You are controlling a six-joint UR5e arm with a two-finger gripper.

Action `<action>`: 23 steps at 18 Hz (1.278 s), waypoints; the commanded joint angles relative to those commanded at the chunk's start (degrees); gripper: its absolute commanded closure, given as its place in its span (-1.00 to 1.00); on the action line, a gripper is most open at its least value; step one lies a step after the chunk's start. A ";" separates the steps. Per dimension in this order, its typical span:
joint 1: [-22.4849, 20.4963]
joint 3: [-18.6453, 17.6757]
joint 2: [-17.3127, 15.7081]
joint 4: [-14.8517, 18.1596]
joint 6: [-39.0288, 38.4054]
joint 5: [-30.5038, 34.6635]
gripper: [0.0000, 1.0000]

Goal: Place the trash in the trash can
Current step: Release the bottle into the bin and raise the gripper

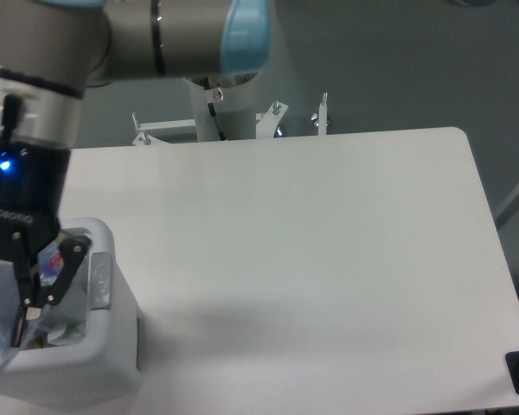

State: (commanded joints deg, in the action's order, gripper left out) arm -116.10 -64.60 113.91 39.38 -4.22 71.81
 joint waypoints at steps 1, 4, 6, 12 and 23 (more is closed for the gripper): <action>0.00 -0.52 -0.35 0.00 0.00 -0.09 -1.00; -0.35 -1.32 -1.23 0.00 0.17 0.17 -1.00; -2.36 -1.58 -1.32 0.09 0.35 0.44 -1.00; -8.60 -5.00 -2.63 1.31 11.58 8.33 -1.00; -15.46 -7.21 -7.21 18.45 40.50 21.36 -1.00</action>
State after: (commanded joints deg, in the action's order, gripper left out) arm -131.57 -71.81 106.70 57.82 36.28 93.16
